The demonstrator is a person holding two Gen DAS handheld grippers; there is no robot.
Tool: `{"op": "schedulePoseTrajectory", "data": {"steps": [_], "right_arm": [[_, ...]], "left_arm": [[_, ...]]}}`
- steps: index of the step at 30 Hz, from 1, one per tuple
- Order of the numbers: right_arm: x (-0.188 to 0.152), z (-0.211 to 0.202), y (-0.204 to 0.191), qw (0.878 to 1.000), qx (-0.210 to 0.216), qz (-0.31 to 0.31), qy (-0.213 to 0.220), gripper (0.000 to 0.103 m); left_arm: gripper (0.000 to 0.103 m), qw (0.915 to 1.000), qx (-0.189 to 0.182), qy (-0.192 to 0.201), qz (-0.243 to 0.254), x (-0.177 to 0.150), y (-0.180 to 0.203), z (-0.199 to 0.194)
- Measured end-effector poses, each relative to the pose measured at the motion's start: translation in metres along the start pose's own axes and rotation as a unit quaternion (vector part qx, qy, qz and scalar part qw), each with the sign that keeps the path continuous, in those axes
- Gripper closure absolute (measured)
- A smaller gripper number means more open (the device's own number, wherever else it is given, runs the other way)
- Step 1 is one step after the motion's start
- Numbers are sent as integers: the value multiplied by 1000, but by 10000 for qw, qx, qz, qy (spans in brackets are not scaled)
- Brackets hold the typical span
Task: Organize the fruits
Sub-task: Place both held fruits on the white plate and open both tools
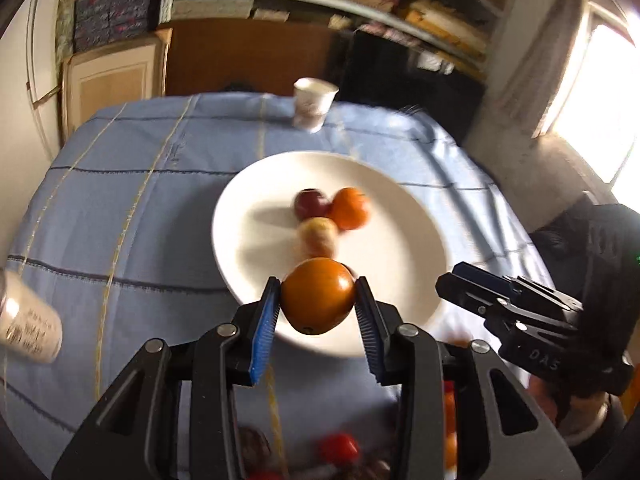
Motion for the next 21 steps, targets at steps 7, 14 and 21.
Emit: {"op": "schedulePoseTrajectory", "data": {"steps": [7,14,21], "right_arm": [[-5,-10,7,9996,213,171,-26,69],[-58,-24,-9,9914,-610,-962,-642,68],[-68,28,-12,9890,-339,-721,-1249,66]], "left_arm": [[66,9999,55,90,-103,-9,-14,9],[66,9979,-75,645,47,-21,2,-33],[66,9973,-253,683,-129,-35,1,-41]]}}
Point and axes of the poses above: each gripper's, at about its wrist camera, not at the fingertips, and z roughly the way its jaws point, y to its right, x to its top, the point moved 9 cm from there along z, roughly the way its jaws point, and after that the axes turned 9 degrees about -y, right-handed, at the moved point
